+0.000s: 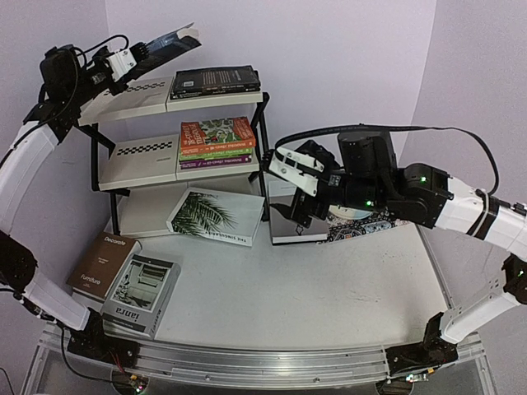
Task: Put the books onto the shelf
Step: Place the book on the book pile on the shelf.
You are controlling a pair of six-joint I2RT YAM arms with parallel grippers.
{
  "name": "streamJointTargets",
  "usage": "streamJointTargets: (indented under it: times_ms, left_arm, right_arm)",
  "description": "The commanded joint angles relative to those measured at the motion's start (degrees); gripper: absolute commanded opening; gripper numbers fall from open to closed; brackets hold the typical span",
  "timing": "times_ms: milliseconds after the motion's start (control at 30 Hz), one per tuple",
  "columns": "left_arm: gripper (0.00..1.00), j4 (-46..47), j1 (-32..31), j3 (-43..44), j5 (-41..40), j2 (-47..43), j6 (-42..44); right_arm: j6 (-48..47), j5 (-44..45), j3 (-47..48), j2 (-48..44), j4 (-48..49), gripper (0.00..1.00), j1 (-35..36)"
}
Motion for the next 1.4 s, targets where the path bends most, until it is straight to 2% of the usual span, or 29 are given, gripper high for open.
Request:
streamJointTargets:
  times_ms: [0,133,533,633,767,1033,1267,1367]
  left_arm:
    - [0.0,10.2,-3.3,5.3,4.4,0.6,-1.4]
    - [0.0,10.0,-9.7,5.9,-1.8,3.2,3.6]
    - [0.0,10.6,-15.6,8.0,-8.9,8.4,10.2]
    - [0.0,10.7,-17.9,8.3,-12.5,9.7,13.0]
    - [0.0,10.6,-20.3,7.2,-15.3,10.3,16.3]
    - [0.0,9.2,-22.2,6.4,-19.0,10.7,18.0]
    - [0.02,7.1,-22.4,6.4,-21.1,10.7,18.2]
    - [0.03,6.9,-22.4,5.7,-21.1,10.4,18.1]
  right_arm:
    - [1.2,0.9,0.8,-2.4,0.9,0.98,-0.4]
    - [1.5,0.8,0.8,-2.5,1.0,0.98,-0.5]
    - [8.5,-0.3,9.2,0.6,-0.8,0.98,-3.6]
    - [13.8,-2.4,14.9,3.2,-3.2,0.96,-6.2]
    - [23.7,-9.8,21.5,6.8,-4.7,0.94,-11.6]
    - [40.3,-19.3,34.2,15.4,-4.6,0.93,-18.2]
    - [47.8,-20.5,43.2,22.9,-2.3,0.92,-20.6]
    - [49.1,-23.6,44.9,25.4,2.5,0.83,-20.8]
